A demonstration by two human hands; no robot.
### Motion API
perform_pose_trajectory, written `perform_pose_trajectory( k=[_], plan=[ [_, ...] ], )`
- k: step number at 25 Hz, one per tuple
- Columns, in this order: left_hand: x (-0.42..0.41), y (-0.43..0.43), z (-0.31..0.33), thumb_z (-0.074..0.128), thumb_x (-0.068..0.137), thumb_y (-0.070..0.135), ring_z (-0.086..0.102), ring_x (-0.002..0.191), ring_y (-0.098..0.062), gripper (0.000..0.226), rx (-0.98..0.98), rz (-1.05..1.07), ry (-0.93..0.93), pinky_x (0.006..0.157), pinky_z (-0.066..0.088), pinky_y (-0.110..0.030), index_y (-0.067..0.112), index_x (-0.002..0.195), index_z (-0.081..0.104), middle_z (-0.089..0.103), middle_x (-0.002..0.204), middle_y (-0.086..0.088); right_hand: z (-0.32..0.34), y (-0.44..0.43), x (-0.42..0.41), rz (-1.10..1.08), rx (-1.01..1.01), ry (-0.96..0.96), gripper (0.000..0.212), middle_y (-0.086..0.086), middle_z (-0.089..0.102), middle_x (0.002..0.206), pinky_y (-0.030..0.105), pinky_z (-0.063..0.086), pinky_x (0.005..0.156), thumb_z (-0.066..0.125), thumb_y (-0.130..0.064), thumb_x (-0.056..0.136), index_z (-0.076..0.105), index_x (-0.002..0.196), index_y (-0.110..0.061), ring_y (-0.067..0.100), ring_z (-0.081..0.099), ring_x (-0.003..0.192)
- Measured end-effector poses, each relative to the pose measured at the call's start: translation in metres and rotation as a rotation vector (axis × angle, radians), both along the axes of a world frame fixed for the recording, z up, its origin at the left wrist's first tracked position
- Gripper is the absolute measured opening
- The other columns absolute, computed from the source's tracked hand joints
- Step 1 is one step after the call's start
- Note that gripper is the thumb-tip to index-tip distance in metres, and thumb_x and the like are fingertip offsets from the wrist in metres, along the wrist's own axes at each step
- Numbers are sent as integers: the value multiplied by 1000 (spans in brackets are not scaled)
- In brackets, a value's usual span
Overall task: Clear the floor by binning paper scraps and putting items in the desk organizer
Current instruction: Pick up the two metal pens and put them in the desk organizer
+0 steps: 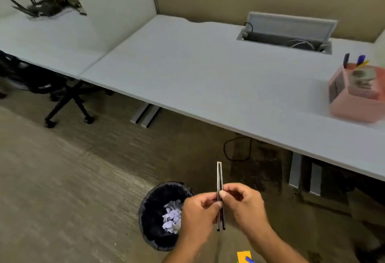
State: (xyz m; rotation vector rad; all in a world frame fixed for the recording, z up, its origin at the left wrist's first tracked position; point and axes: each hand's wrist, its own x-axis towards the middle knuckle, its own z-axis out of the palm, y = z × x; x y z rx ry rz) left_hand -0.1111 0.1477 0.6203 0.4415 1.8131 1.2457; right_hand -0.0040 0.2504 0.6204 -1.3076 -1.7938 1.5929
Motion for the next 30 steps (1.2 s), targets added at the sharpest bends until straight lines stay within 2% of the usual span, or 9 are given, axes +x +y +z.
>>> perform_pose_trajectory(
  k=[4, 7, 11, 16, 19, 21, 23, 26, 30],
  plan=[
    [-46, -17, 72, 76, 80, 23, 80, 84, -9, 26, 71, -60, 107, 74, 63, -26, 43, 95, 83, 83, 87, 10, 77, -24, -40, -68, -10, 38, 16, -13, 80, 86, 25, 62, 75, 80, -16, 88, 81, 86, -32, 5, 75, 84],
    [-70, -29, 114, 78, 81, 22, 79, 85, -5, 27, 109, -124, 151, 78, 64, -27, 44, 94, 82, 83, 87, 13, 123, -43, -60, -125, -11, 80, 13, -11, 80, 87, 32, 65, 78, 79, -14, 89, 81, 89, -27, 8, 76, 86],
    [-84, -29, 159, 76, 87, 24, 78, 88, -2, 27, 142, -261, 165, 76, 63, -22, 49, 96, 80, 83, 90, 16, 167, -54, -64, -187, -42, 141, 16, -6, 79, 87, 27, 65, 72, 76, -12, 92, 80, 88, -27, 15, 76, 87],
    [-74, 1, 198, 73, 94, 24, 78, 91, -2, 22, 164, -368, 169, 75, 62, -22, 44, 101, 80, 82, 93, 15, 202, -30, -43, -194, -48, 170, 17, -2, 79, 91, 35, 66, 79, 74, -16, 94, 78, 89, -32, 18, 77, 89],
    [-52, 37, 213, 71, 96, 26, 76, 90, 5, 23, 163, -444, 204, 75, 60, -19, 47, 100, 79, 81, 94, 20, 214, 3, -15, -204, -54, 215, 12, 2, 80, 97, 38, 66, 82, 76, -18, 93, 78, 98, -28, 22, 77, 96],
    [-28, 69, 219, 70, 97, 24, 77, 91, 2, 25, 161, -504, 200, 79, 61, -21, 47, 100, 79, 81, 95, 20, 222, 36, 12, -207, -60, 263, 17, 0, 81, 103, 35, 65, 82, 76, -20, 92, 76, 106, -30, 19, 78, 99],
    [2, 105, 220, 70, 97, 20, 78, 92, -2, 25, 135, -533, 175, 85, 61, -26, 43, 99, 80, 81, 97, 18, 227, 73, 39, -182, -49, 270, 17, -1, 81, 105, 35, 63, 85, 78, -25, 90, 77, 105, -34, 17, 78, 98],
    [50, 173, 214, 72, 96, 21, 77, 89, 2, 18, 112, -509, 211, 82, 58, -22, 37, 98, 80, 79, 94, 22, 227, 144, 86, -183, 25, 217, 17, -6, 82, 103, 31, 61, 87, 83, -30, 86, 79, 102, -31, 12, 78, 97],
    [116, 278, 208, 71, 96, 18, 79, 87, -5, 17, 100, -459, 203, 83, 63, -27, 33, 97, 80, 80, 92, 15, 222, 251, 149, -184, 118, 163, 9, -7, 81, 90, 18, 58, 72, 83, -25, 86, 79, 94, -25, 8, 78, 85]
  ],
)
